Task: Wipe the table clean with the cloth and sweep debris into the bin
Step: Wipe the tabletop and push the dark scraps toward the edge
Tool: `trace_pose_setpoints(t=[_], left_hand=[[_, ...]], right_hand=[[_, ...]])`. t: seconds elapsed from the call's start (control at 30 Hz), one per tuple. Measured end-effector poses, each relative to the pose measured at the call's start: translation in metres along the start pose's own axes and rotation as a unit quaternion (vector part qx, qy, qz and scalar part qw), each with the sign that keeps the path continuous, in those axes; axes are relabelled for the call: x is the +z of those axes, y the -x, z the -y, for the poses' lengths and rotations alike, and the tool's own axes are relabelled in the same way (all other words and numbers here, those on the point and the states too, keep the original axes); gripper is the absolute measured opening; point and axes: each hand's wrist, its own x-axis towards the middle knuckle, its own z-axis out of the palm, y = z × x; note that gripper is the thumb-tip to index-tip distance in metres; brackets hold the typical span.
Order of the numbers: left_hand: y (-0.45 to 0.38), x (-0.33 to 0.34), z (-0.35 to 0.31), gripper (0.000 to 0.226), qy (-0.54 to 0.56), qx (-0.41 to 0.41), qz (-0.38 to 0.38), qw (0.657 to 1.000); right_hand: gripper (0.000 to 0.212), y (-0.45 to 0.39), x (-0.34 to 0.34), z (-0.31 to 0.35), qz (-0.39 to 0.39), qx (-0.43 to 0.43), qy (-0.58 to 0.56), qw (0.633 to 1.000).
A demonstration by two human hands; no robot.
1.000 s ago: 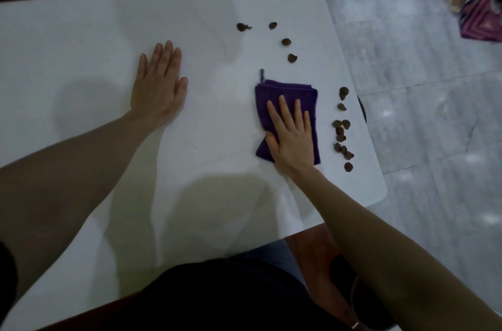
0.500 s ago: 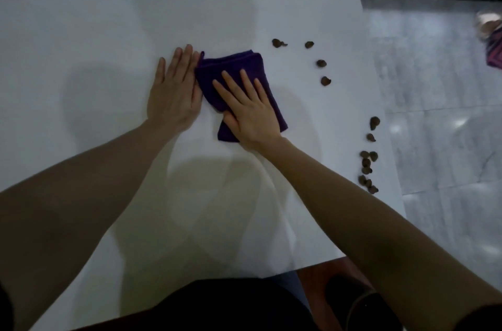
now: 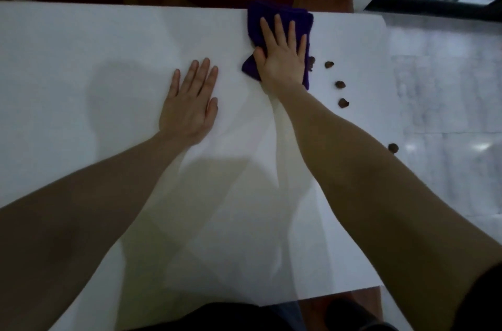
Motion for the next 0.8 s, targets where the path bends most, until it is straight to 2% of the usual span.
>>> trace_pose_setpoints(t=[0.33, 0.8], left_hand=[[-0.001, -0.003, -0.003, 0.064, 0.001, 0.004, 0.009, 1.0], [0.001, -0.006, -0.003, 0.063, -0.002, 0.004, 0.019, 1.0]], right_hand=[[0.062, 0.043, -0.006, -0.06, -0.042, 0.149, -0.018, 0.988], [0.062, 0.148, -0.002, -0.12, -0.053, 0.233, -0.027, 0.971]])
